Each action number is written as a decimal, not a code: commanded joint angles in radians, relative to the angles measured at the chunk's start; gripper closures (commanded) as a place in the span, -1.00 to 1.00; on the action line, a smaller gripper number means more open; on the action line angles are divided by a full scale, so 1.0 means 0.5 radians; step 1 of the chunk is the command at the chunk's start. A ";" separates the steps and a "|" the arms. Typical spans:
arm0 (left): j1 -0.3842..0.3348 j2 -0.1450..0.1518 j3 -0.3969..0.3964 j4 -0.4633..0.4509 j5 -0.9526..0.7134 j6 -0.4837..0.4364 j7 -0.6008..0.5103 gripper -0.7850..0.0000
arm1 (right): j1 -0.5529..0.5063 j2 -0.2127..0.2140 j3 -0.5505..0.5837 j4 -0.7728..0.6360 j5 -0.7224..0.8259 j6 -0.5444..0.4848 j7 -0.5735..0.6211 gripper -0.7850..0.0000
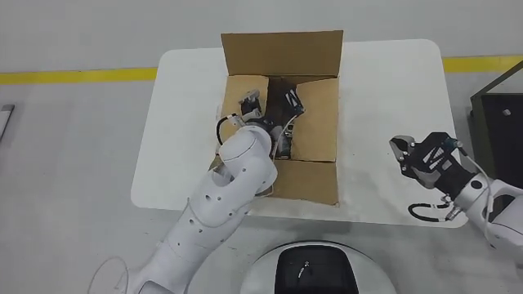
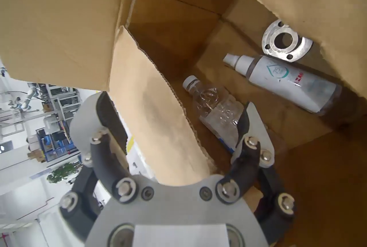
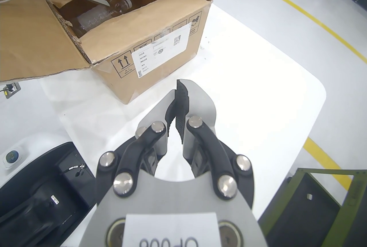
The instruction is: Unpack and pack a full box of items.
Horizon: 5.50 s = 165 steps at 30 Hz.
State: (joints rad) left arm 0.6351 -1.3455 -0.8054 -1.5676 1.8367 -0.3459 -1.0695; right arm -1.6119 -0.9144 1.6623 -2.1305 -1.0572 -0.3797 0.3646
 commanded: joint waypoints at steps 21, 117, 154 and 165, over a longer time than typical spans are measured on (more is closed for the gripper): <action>0.137 -0.049 -0.335 -0.296 -0.243 0.247 -0.101 1.00 | 0.139 -0.019 0.008 -0.061 0.089 -0.039 -0.003 1.00; 0.250 -0.050 -0.582 -0.766 -1.431 -0.139 0.139 -1.00 | 0.049 -0.004 0.291 0.117 0.464 -0.307 0.060 1.00; 0.070 -0.149 -0.444 0.397 -2.974 0.771 -0.019 -1.00 | 0.335 -0.070 -0.346 0.581 0.411 -0.306 -0.058 1.00; 0.080 -0.142 -0.441 0.370 -3.131 0.785 -0.068 -1.00 | 0.577 -0.108 -0.583 0.753 0.463 -0.308 -0.024 1.00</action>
State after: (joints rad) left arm 0.6738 -1.4167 -1.0274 -1.3781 0.2798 0.0465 -1.1006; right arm -1.3333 -0.9673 1.3785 -1.7593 -0.8254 -0.5349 0.3493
